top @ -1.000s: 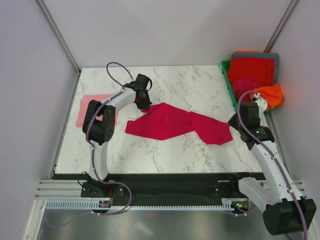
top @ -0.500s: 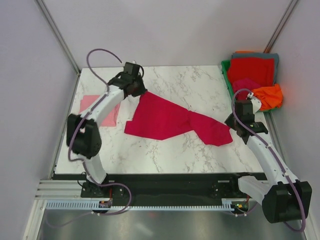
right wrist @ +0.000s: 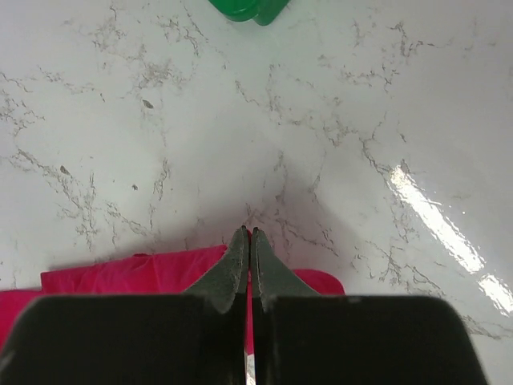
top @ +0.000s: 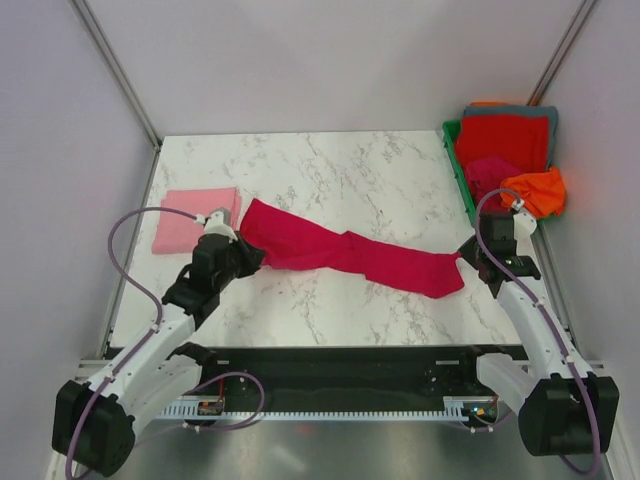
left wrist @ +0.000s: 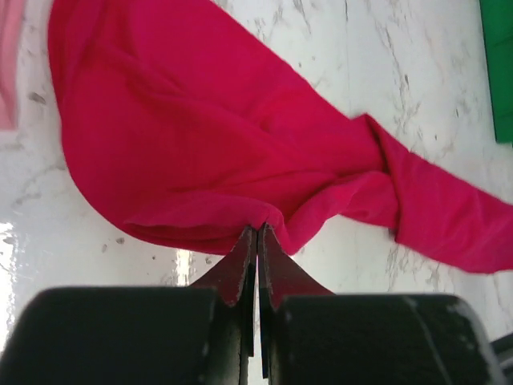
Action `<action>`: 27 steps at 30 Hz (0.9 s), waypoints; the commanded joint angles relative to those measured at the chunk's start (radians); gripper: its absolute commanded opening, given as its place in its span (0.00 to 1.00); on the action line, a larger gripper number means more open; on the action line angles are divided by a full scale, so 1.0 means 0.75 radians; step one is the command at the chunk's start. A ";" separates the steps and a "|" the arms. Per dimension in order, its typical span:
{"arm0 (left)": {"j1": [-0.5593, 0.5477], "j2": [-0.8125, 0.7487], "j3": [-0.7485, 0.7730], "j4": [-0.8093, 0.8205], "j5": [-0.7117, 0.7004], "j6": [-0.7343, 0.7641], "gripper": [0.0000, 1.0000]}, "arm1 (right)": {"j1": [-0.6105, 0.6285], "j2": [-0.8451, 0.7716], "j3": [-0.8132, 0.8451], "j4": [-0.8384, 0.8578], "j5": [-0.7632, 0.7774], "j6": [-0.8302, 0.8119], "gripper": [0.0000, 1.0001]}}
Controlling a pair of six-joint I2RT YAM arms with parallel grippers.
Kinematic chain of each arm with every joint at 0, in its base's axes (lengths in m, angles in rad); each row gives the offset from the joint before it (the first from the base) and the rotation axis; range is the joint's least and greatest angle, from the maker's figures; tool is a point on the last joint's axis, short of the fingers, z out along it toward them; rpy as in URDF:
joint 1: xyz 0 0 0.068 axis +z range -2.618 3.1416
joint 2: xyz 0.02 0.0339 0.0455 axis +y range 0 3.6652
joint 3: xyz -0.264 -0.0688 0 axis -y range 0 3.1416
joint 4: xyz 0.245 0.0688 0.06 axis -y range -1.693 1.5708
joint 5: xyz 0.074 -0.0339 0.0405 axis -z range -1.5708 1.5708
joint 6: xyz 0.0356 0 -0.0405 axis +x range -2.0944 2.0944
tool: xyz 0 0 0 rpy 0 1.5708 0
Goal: Fold and stack the t-shirts
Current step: Flatten the tshirt out
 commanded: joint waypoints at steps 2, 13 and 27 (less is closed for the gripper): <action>-0.096 -0.087 -0.064 0.309 0.263 0.054 0.02 | -0.025 -0.040 0.002 0.032 0.022 0.005 0.00; -0.563 -0.168 -0.158 0.084 -0.055 -0.013 0.02 | -0.104 -0.067 0.002 0.016 0.017 -0.030 0.00; -0.491 0.160 0.251 -0.501 -0.528 -0.240 1.00 | -0.166 -0.130 0.010 -0.029 0.030 -0.036 0.00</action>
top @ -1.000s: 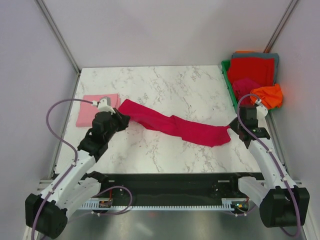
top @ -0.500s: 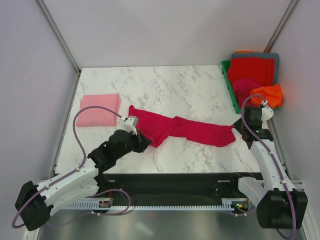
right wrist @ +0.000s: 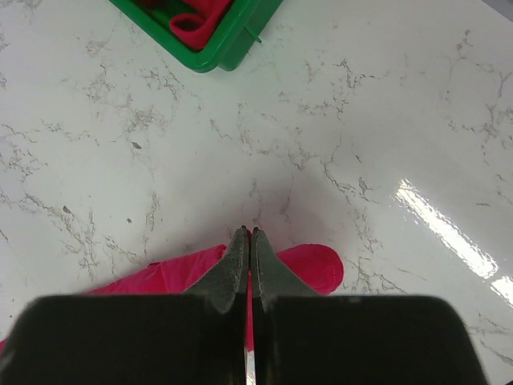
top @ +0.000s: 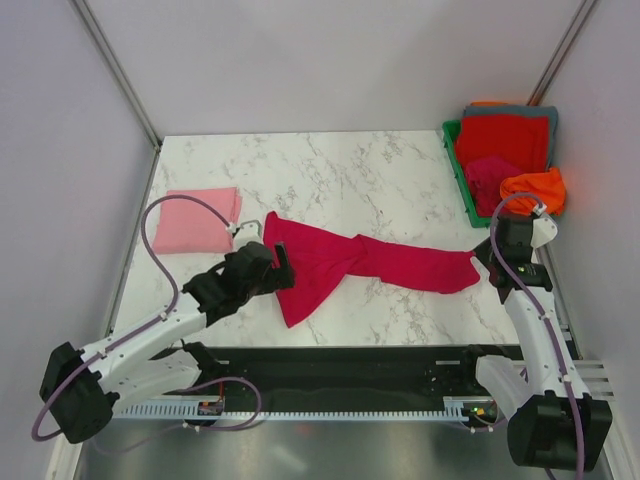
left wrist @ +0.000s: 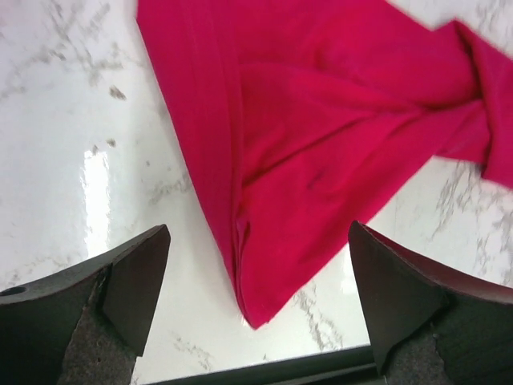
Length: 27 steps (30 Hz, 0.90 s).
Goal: Fold and stack the t-shirts
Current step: Flatten the tshirt out
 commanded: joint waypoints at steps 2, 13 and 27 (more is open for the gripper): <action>0.128 0.112 0.209 -0.020 -0.067 0.011 0.99 | -0.009 -0.039 0.009 0.004 0.014 -0.019 0.00; 0.392 0.793 0.687 0.031 0.010 0.171 0.82 | -0.009 -0.084 0.015 0.015 -0.009 -0.061 0.00; 0.531 1.278 1.042 -0.004 0.024 0.201 0.70 | -0.009 -0.080 0.003 0.058 -0.076 -0.125 0.00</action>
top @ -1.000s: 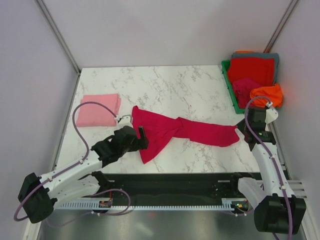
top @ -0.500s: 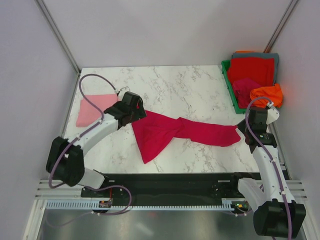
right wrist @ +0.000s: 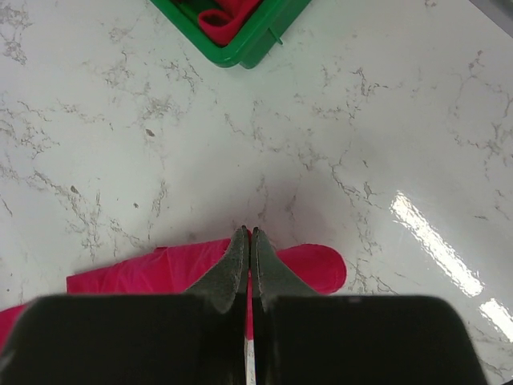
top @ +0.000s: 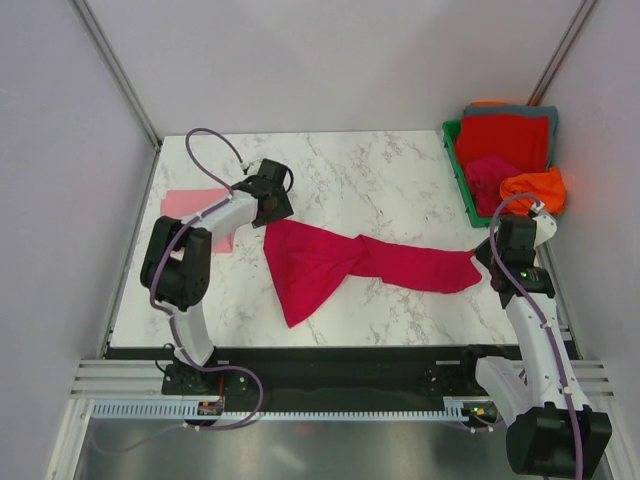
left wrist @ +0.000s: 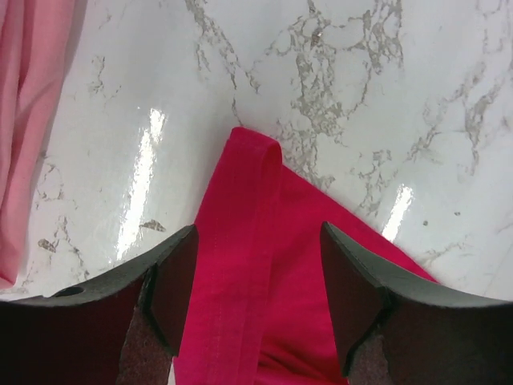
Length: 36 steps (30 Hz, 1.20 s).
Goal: Fold and stack the t-shirts
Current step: Flatten the tshirt out
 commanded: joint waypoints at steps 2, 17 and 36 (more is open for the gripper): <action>0.029 0.078 0.110 -0.010 -0.036 0.059 0.68 | -0.009 -0.005 -0.001 0.073 -0.033 -0.019 0.00; 0.115 0.238 0.223 -0.012 0.069 0.086 0.12 | -0.009 0.028 -0.009 0.092 -0.027 -0.023 0.00; 0.249 -0.406 0.059 -0.020 0.195 0.023 0.02 | -0.019 0.295 0.357 0.039 -0.037 -0.041 0.00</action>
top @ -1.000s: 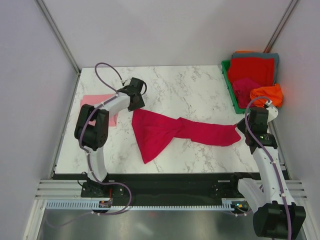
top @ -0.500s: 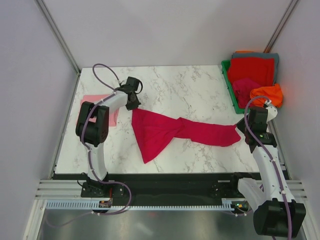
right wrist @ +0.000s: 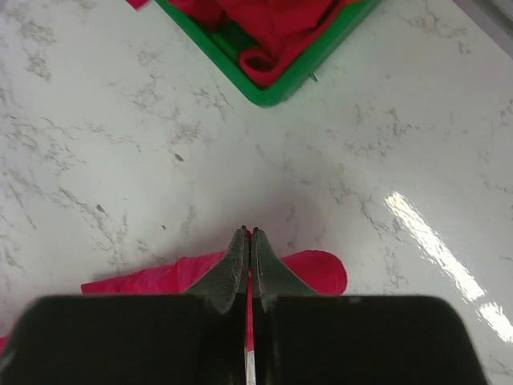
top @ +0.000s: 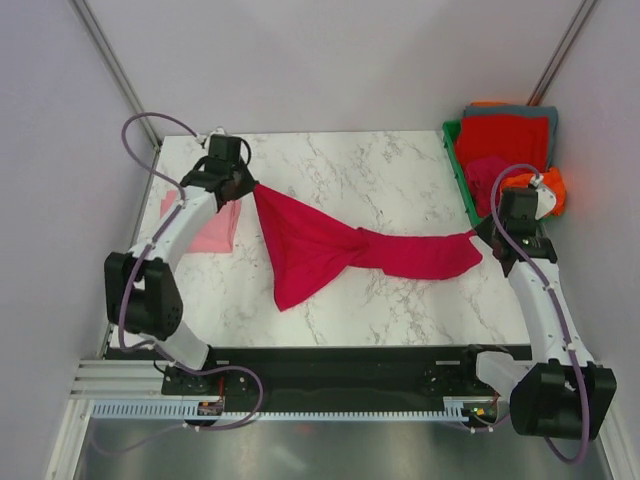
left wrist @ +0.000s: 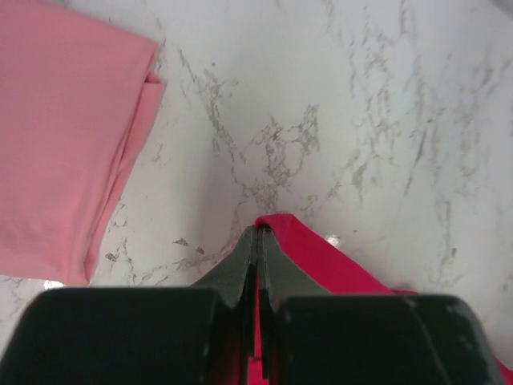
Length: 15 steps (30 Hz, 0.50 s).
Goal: Fold and stack the t-shirts
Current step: Flatten the tshirt out
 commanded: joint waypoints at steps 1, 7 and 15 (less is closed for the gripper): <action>0.040 -0.192 -0.023 0.021 0.051 -0.033 0.02 | -0.012 0.047 0.235 -0.001 -0.031 -0.007 0.00; 0.069 -0.443 0.114 -0.083 0.092 -0.037 0.02 | -0.014 0.105 0.701 -0.203 -0.036 -0.009 0.00; 0.102 -0.666 0.366 -0.271 0.078 -0.010 0.02 | -0.016 -0.083 0.801 -0.251 0.001 -0.015 0.00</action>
